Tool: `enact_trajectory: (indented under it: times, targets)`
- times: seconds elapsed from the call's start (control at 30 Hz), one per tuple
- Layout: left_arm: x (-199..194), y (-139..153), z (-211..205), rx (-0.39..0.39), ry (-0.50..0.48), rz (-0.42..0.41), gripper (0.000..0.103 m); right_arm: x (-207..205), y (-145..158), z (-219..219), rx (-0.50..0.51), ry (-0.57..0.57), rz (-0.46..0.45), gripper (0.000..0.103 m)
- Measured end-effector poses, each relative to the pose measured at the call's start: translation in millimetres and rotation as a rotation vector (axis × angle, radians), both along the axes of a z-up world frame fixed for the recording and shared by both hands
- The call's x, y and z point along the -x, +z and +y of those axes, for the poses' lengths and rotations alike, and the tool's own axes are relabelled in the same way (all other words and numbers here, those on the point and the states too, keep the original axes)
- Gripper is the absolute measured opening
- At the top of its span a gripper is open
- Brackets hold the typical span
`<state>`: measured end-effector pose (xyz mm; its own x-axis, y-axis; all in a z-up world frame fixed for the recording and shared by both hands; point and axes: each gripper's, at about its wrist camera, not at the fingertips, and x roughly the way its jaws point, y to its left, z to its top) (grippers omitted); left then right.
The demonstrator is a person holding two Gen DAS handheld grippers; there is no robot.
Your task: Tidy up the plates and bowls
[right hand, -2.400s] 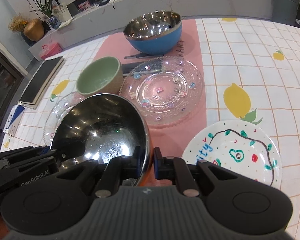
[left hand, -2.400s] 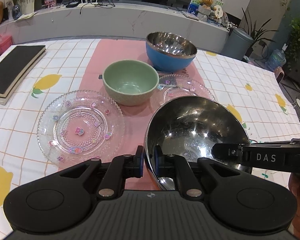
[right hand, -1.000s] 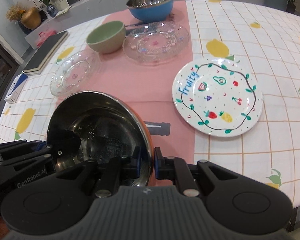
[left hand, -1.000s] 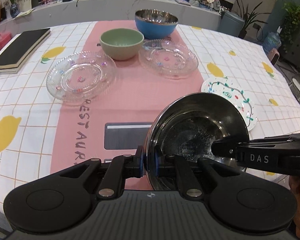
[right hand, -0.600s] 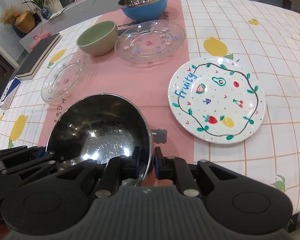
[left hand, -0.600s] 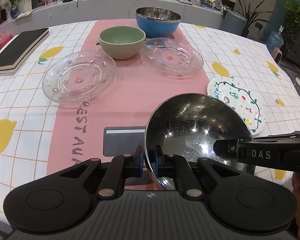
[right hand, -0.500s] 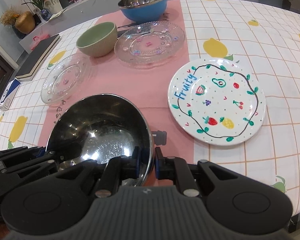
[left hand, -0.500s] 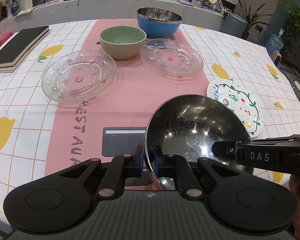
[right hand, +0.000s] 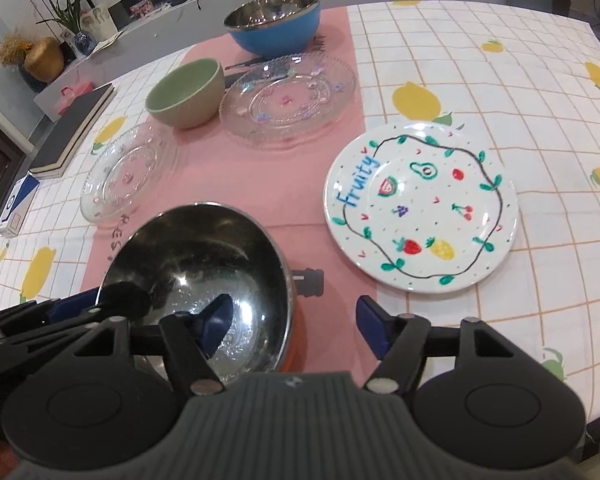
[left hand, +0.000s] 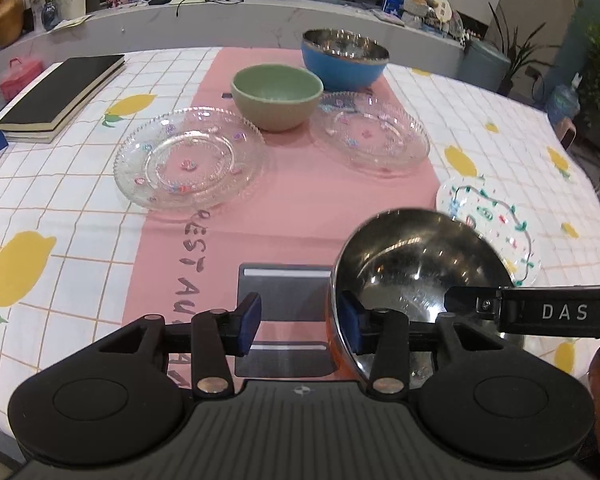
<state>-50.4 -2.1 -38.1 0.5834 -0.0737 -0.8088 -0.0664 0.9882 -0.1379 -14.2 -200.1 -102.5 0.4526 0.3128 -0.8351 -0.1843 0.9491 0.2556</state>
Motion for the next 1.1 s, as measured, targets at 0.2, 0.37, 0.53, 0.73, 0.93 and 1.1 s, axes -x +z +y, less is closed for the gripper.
enact_trajectory:
  times: [0.2,0.37,0.53,0.73,0.93,1.1]
  targets:
    - [-9.3,22.3,7.6,0.010,-0.010,-0.017,0.053,-3.5,24.7,-3.9,0.008,-0.009,-0.075,0.084]
    - [-28.8,38.5,15.8,-0.011,-0.008,-0.030,0.058,-18.6,46.7,-3.3,0.009,-0.016,-0.135,0.091]
    - [-57.2,53.1,21.0,-0.024,-0.003,-0.048,0.061,-46.3,68.4,-0.6,-0.032,-0.033,-0.169,0.092]
    - [-110.5,69.8,23.0,-0.014,-0.002,-0.093,0.061,-96.9,91.7,5.4,-0.071,-0.046,-0.225,0.099]
    - [-172.2,73.0,24.0,0.036,0.007,-0.094,0.061,-145.2,107.1,3.2,-0.086,-0.067,-0.234,0.099]
    - [-203.3,77.1,21.4,0.055,-0.013,-0.091,0.061,-183.5,123.1,-3.0,-0.137,-0.114,-0.226,0.100]
